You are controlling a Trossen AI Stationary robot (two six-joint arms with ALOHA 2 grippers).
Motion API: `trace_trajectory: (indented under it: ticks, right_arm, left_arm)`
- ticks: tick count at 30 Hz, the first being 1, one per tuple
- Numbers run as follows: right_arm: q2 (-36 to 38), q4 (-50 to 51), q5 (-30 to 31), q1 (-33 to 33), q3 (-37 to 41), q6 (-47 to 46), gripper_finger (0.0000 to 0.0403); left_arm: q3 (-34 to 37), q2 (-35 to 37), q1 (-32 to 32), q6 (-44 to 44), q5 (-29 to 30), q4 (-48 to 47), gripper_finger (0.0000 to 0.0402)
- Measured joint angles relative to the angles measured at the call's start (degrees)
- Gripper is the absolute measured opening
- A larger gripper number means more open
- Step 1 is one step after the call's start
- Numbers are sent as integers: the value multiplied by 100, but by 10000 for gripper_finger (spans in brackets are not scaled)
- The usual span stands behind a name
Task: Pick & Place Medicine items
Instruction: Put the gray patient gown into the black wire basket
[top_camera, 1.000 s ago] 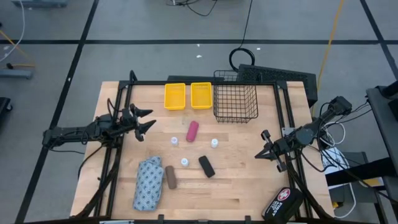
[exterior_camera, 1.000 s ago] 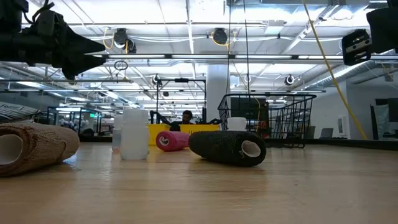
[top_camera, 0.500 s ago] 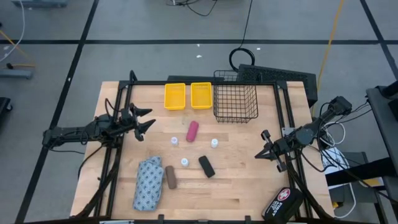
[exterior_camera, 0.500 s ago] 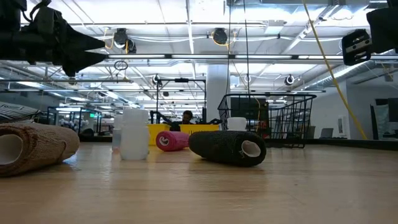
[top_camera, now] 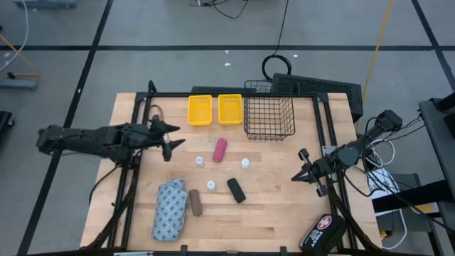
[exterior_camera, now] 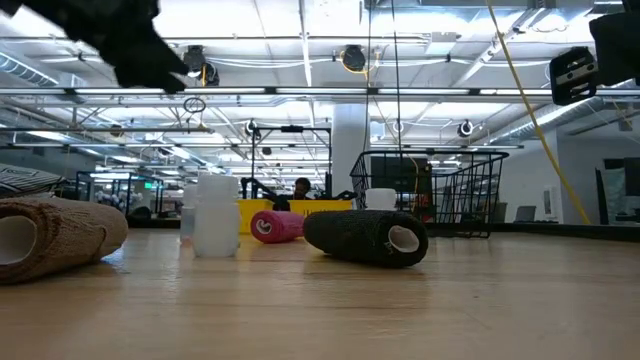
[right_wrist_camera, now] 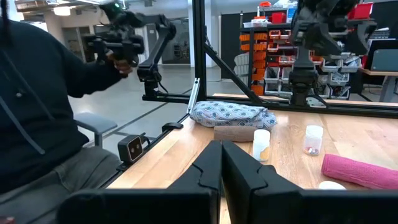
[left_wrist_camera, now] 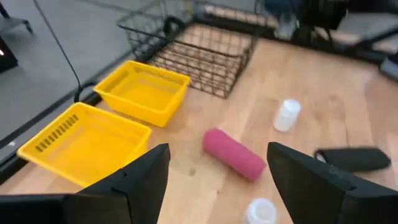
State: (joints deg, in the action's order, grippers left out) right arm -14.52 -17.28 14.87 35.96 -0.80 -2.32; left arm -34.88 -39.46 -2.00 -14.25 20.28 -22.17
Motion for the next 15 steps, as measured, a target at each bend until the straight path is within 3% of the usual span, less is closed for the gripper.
trace_trajectory:
  ticks: [7, 11, 15]
  right_arm:
    - [0, 0, 0, 0, 0, 0, 0]
    - [0, 0, 0, -2, -1, 0, 0]
    - [0, 0, 0, 0, -1, 0, 0]
  left_arm:
    - [-1017, -989, -380, -48, -447, -840, 274]
    - [-1068, -1269, -685, -351, -583, -996, 273]
    - [-1068, -1682, -927, -420, -281, -1158, 273]
